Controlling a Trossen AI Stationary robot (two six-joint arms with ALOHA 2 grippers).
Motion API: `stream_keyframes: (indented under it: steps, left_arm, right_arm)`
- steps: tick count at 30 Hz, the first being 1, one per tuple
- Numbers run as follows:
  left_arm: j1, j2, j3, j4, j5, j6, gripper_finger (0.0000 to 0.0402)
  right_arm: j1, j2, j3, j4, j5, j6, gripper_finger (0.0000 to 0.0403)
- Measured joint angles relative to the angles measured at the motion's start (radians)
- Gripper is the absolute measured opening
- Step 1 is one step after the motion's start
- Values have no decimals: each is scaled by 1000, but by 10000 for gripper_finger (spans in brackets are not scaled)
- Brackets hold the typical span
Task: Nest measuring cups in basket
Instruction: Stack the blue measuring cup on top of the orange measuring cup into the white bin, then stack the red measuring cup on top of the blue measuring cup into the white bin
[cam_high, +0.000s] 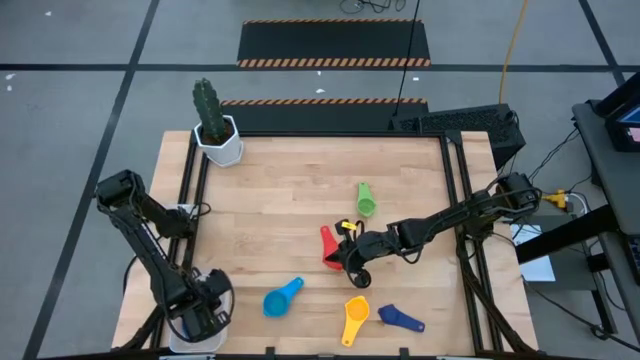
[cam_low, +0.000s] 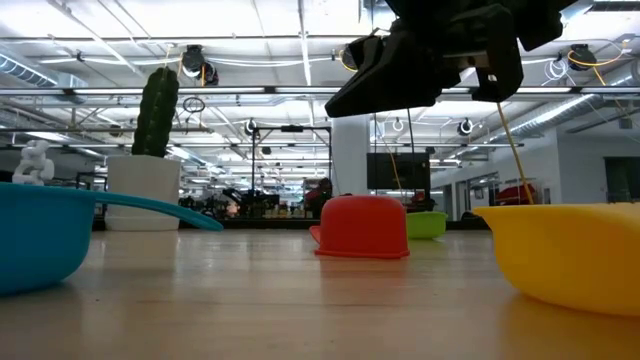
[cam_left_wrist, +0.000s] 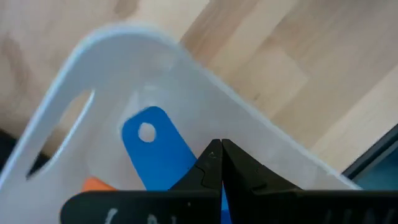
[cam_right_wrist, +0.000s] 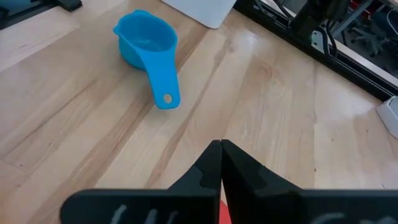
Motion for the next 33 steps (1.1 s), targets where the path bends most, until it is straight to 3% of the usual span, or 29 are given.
stream_keyframes:
  steps: [20,25,33]
  left_arm:
    - [-35,0,0,-111,211,-188,3]
    - [-18,-1,5,-113,186,-155,3]
    - [29,-1,66,-115,-16,-33,3]
  right_arm:
    - [0,0,0,0,0,0,0]
    - [0,0,0,4,0,-1,0]
    - [1,-14,0,0,0,25,0]
